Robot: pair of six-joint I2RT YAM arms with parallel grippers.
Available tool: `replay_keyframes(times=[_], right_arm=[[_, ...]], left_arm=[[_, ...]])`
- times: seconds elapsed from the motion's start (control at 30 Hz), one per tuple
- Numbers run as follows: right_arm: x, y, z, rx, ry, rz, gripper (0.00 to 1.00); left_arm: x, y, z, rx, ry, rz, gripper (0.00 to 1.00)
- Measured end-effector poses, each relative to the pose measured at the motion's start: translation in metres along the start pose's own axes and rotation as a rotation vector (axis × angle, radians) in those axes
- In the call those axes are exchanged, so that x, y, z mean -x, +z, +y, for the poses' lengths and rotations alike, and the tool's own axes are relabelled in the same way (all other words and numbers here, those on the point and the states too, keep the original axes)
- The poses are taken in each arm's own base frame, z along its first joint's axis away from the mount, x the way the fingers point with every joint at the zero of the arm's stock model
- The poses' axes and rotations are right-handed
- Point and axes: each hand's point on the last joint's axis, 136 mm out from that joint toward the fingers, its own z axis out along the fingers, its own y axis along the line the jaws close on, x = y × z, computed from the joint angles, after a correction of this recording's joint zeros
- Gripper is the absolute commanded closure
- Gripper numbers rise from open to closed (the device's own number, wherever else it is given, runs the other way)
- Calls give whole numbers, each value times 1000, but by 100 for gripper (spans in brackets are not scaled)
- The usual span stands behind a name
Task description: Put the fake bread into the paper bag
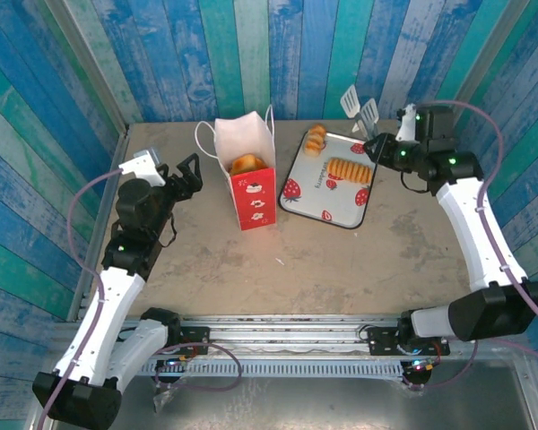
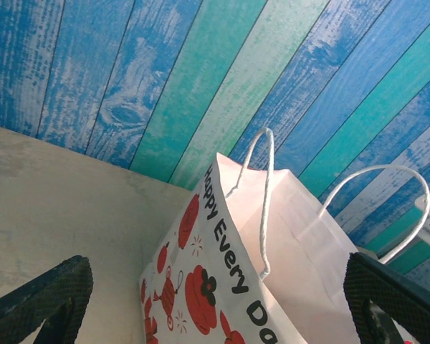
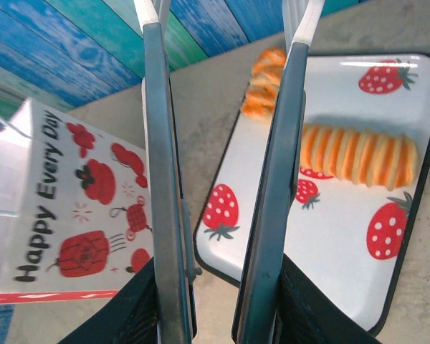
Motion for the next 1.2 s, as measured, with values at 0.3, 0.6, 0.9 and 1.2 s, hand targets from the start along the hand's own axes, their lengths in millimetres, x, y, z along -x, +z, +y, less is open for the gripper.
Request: replay_keyframes(times=[0.3,0.6,0.9,1.2], right_arm=[[-34,75,-31,-55,21,183,64],[-62,148,-42,-96,13,336,63],[-57,179,-39,-117,-10,341,59],[-53,190,-40,-130,-13,338,59]], left_arm=[[-5,2,7,32,6,12,6],[-11,6,10,44,22,33,6],[-14,5,14,60,42,44,6],[-15,5,17,73,54,50,6]])
